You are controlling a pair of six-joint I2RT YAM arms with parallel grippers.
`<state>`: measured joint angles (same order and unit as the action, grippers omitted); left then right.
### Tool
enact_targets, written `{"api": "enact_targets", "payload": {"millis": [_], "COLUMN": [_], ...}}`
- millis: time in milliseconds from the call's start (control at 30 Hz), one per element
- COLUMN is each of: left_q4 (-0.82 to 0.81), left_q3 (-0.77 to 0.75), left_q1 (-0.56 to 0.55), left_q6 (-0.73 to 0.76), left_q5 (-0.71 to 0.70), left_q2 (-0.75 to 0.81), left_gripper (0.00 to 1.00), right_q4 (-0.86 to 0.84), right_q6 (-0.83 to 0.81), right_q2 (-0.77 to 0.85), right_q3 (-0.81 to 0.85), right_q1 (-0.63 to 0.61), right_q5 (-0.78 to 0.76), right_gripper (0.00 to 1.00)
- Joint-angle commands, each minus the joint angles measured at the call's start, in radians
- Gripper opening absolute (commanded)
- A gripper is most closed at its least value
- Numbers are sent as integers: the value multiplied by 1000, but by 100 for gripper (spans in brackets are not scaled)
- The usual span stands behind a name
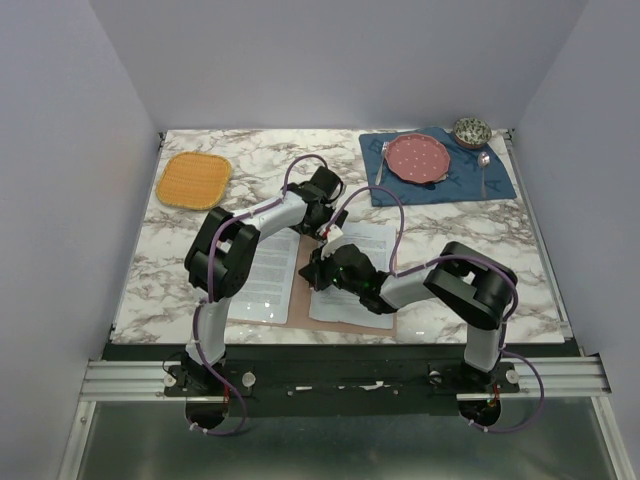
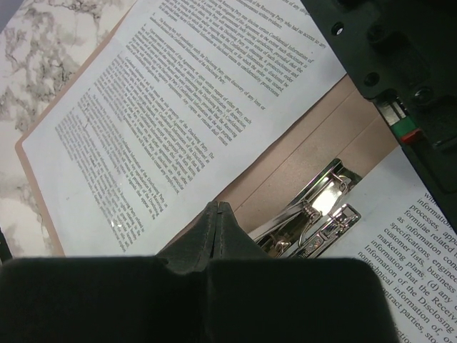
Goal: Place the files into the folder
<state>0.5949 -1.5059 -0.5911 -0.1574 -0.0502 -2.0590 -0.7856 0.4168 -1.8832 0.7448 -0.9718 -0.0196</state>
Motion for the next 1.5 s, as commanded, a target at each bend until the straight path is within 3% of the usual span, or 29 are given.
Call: {"api": "enact_targets", "payload": {"millis": [0, 1467], "left_q4": [31, 22], "left_q3": [58, 50], "left_q1": [4, 27], "left_q6": [25, 36], "left_q5": [-63, -68], "left_q2": [-27, -50], "left_gripper": [99, 99], "right_q4": [163, 309], "right_q6": [-27, 73], "right_q2": [-74, -126], "right_q3": [-38, -67], "right_q1": [-13, -13], "right_q5": [52, -57], "right_gripper": [1, 1]}}
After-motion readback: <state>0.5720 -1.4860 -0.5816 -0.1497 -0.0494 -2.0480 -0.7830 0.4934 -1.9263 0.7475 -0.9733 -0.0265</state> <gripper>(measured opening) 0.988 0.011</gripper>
